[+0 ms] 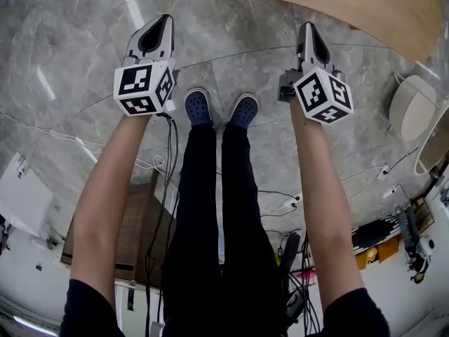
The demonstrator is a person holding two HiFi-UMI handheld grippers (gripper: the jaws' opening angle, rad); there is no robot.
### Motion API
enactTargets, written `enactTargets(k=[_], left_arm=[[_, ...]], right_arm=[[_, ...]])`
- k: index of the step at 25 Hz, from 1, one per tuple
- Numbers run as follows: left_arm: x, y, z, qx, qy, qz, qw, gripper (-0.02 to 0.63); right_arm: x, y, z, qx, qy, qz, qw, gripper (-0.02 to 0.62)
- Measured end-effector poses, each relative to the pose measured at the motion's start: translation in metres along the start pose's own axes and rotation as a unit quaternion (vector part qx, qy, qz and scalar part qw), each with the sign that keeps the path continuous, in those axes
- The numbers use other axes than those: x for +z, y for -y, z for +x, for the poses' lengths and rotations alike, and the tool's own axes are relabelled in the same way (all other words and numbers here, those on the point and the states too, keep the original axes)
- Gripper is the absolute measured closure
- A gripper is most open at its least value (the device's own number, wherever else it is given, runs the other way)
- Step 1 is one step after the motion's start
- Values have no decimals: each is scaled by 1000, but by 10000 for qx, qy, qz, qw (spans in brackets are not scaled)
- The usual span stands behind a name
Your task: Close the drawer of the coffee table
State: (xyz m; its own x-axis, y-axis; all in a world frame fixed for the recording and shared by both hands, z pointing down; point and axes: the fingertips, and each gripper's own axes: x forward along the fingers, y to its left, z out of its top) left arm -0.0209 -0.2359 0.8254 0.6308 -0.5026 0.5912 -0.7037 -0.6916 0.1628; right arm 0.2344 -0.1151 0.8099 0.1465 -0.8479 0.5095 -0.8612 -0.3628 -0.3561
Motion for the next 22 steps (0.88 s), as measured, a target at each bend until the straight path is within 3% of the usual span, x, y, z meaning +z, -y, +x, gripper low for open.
enactTargets(k=[5, 10, 22], left_arm=[[22, 15, -31, -98, 71, 97, 9999, 581], [38, 37, -73, -228, 48, 217, 9995, 581], [61, 55, -182, -110, -141, 183, 9997, 581]], right_arm=[[15, -15, -32, 180, -70, -223, 9996, 569], [27, -26, -68, 161, -160, -137, 9996, 569], [39, -26, -181, 143, -629, -119, 9978, 569]])
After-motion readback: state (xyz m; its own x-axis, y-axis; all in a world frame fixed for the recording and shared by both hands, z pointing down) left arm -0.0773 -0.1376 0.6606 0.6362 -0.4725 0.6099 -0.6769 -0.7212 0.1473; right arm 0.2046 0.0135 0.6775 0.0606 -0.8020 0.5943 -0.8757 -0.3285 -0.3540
